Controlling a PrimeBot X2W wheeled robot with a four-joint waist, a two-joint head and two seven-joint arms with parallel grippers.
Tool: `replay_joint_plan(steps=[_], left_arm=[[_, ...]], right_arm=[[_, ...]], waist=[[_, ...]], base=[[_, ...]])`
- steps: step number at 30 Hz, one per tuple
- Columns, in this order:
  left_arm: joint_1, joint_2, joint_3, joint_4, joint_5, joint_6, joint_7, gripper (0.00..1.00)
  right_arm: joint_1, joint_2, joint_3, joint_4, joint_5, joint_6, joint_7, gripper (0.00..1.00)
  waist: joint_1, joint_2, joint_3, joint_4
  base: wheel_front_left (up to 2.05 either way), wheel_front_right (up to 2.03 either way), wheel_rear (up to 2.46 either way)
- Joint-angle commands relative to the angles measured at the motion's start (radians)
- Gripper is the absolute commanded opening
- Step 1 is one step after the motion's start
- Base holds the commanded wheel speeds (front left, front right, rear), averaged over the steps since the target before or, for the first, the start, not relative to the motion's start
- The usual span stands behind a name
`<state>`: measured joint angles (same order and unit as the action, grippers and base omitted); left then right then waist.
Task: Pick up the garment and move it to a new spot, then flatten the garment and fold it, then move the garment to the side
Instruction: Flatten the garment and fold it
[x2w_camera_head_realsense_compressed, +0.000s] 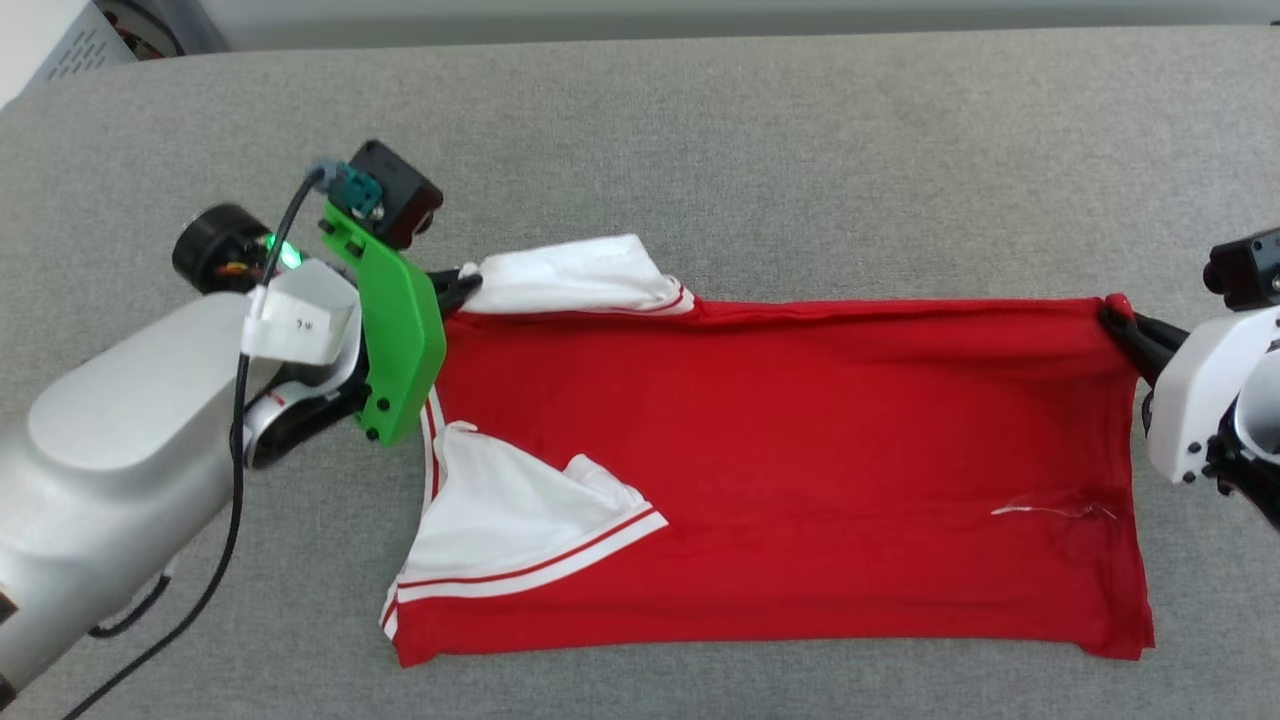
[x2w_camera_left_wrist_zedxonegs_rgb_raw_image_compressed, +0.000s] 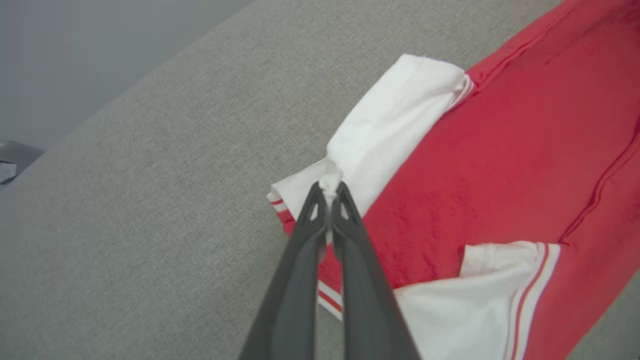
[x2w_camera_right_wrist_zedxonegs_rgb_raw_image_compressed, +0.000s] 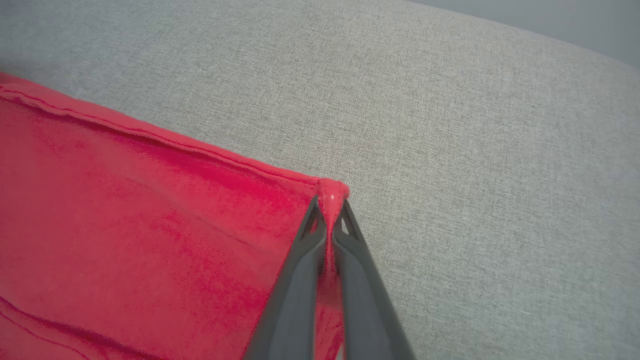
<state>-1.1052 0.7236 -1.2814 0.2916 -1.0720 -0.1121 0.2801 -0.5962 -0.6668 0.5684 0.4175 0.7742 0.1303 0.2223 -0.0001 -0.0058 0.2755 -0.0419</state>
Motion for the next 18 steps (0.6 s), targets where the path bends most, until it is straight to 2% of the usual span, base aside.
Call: replay_joint_plan(steps=[1, 11, 18], left_arm=[[0.047, 0.011, 0.002, -0.012, -0.011, 0.013, -0.014, 0.0], [0.281, 0.071, 0.001, -0.104, -0.034, 0.091, -0.075, 0.0], [0.458, 0.098, 0.001, -0.156, -0.05, 0.13, -0.101, 0.0]], right_arm=[[0.034, -0.007, -0.002, -0.01, -0.003, 0.0, -0.016, 0.0], [0.229, -0.035, -0.036, -0.081, -0.01, 0.0, -0.067, 0.0], [0.422, -0.02, -0.132, -0.15, -0.027, 0.0, -0.076, 0.0]], waist=[[0.0001, 0.0058, -0.047, 0.012], [0.0001, 0.0058, -0.122, 0.026], [0.0001, 0.0058, -0.143, 0.034]], base=[[0.0, 0.0, 0.0], [0.0, 0.0, 0.0], [0.0, 0.0, 0.0]])
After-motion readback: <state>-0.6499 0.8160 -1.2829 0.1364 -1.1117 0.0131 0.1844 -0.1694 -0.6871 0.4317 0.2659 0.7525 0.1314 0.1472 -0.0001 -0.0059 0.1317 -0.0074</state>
